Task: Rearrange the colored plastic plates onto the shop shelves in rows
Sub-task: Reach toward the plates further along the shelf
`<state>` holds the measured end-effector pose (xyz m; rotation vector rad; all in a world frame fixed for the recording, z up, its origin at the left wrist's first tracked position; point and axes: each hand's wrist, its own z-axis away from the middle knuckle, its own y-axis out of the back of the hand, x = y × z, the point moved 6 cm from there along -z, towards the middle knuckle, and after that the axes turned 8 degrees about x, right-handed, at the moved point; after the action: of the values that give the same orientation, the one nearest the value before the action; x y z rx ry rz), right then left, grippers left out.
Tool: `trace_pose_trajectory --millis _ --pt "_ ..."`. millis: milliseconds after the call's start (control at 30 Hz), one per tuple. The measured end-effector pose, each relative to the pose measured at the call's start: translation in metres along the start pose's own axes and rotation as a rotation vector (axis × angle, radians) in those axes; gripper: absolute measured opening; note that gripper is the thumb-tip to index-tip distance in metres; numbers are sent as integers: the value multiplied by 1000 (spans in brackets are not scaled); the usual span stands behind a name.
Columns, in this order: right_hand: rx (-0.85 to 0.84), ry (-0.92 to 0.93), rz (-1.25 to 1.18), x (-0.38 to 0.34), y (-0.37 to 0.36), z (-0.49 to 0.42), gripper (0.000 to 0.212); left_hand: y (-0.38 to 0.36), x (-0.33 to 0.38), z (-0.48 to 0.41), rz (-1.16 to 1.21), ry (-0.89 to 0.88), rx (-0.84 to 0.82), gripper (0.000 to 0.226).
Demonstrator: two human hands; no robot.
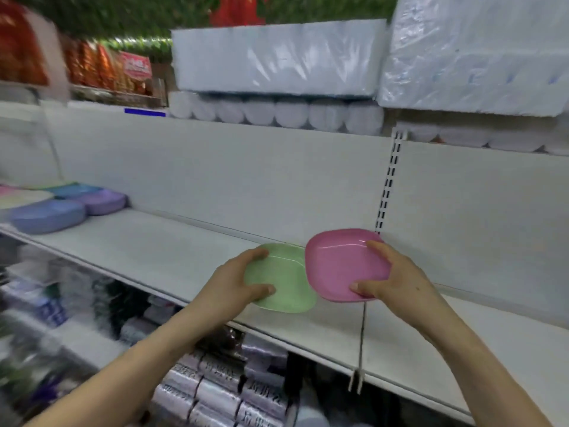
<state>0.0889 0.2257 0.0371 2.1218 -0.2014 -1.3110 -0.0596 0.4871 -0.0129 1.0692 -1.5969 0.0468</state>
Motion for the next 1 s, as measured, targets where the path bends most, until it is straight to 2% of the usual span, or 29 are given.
trace_pose_trajectory --millis 200,467,633,833,1000 --pt "-130 155 -66 -132 -180 -4 87 189 -110 22 -113 92 202 65" --pt "-344 349 -171 -290 -370 24 82 403 -218 89 -249 281 416 68" --pt "-468 464 -209 -371 -469 42 74 496 -265 132 -262 374 570 66" --pt "-601 547 -230 -453 -589 56 85 586 -329 165 -268 472 699 64" --pt "-669 582 -283 -515 -687 52 82 671 -380 158 -323 497 807 62"
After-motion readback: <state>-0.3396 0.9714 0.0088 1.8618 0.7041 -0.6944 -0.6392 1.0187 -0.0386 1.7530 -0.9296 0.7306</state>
